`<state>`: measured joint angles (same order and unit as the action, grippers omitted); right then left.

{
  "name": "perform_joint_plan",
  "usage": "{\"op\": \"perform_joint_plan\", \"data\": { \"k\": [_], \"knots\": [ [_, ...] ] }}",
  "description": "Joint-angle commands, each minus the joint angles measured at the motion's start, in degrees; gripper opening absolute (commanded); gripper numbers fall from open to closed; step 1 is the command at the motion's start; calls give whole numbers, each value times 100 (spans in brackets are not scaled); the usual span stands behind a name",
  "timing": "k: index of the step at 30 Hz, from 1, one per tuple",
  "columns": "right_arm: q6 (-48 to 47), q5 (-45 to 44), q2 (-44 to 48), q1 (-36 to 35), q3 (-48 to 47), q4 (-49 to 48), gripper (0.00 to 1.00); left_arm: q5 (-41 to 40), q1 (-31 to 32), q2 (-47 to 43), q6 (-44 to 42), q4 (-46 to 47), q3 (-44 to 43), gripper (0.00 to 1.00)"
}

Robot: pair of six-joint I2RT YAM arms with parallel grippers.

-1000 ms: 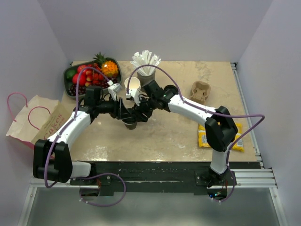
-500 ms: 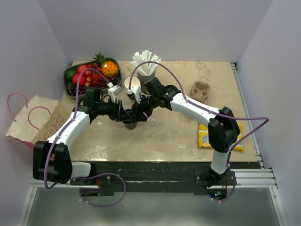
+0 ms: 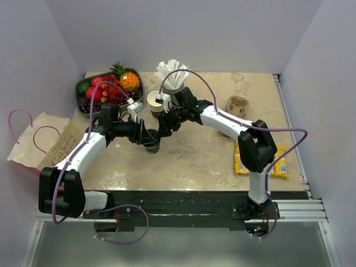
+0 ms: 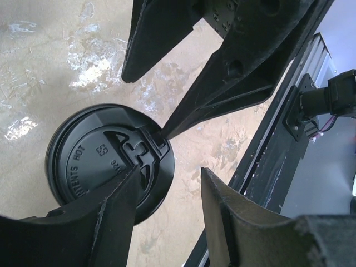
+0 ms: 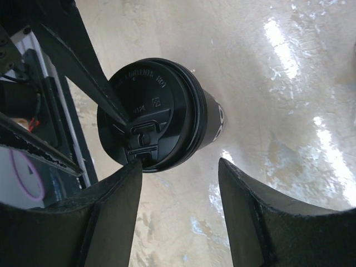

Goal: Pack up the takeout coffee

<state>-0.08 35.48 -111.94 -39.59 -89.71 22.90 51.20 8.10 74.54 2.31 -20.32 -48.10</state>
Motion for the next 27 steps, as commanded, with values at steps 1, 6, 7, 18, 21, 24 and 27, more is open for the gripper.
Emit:
{"op": "perform_joint_plan", "data": {
  "k": [1,6,7,18,21,24,27],
  "knots": [
    [508,424,-82,-13,-292,-346,60,118,-54,7,-81,142,37,52],
    [754,591,-196,-13,-301,-453,60,118,-54,51,-151,63,28,52],
    [772,678,-188,4,-293,-479,60,127,-54,52,-160,54,37,52],
    [878,188,-407,-13,-249,-366,61,171,-80,25,-187,-16,37,52],
    [799,-6,-460,-22,-214,-268,61,180,-89,16,-187,-16,46,52],
    [764,-137,-478,-66,-170,-233,61,197,-98,-1,-195,-51,46,52],
    [764,-156,-452,-101,-134,-250,61,276,-133,-106,-187,-51,-33,52]
  ]
}}
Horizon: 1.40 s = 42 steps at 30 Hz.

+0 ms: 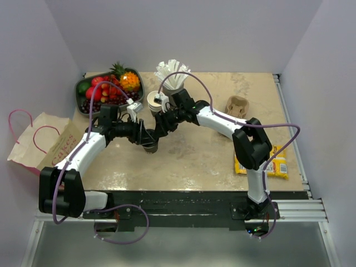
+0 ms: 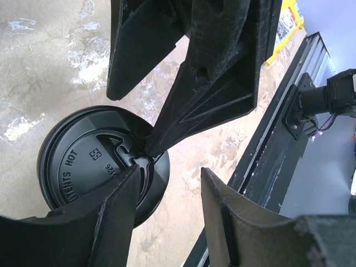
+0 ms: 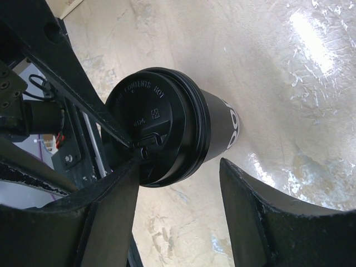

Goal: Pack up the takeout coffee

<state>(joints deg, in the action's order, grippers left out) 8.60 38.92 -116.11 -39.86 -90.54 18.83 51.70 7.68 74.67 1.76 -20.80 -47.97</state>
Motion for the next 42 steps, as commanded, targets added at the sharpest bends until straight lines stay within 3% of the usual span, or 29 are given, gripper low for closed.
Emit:
{"op": "perform_joint_plan", "data": {
  "k": [1,5,10,15,22,27,39,42],
  "knots": [
    [-87,-508,-17,-84,-34,139,61,261,-126,-163,-132,-3,-90,51],
    [-130,-631,1,-93,-51,182,61,244,-381,-532,-150,-161,-301,51],
    [-157,-675,-34,-101,-86,218,61,-853,-531,-1244,306,250,137,58],
    [-183,-684,-87,-93,-157,296,61,-1487,-636,-1070,975,208,507,65],
    [-175,-710,-139,-101,-209,271,61,-944,-768,-481,1222,225,613,74],
    [-166,-701,-175,-101,-236,261,61,-478,-1023,-51,1160,164,639,74],
    [-104,-754,-219,-110,-218,226,61,-512,-1216,512,1424,357,921,73],
    [-95,-815,-210,-101,-192,244,61,-207,-1348,609,1450,401,1043,73]
  ]
}}
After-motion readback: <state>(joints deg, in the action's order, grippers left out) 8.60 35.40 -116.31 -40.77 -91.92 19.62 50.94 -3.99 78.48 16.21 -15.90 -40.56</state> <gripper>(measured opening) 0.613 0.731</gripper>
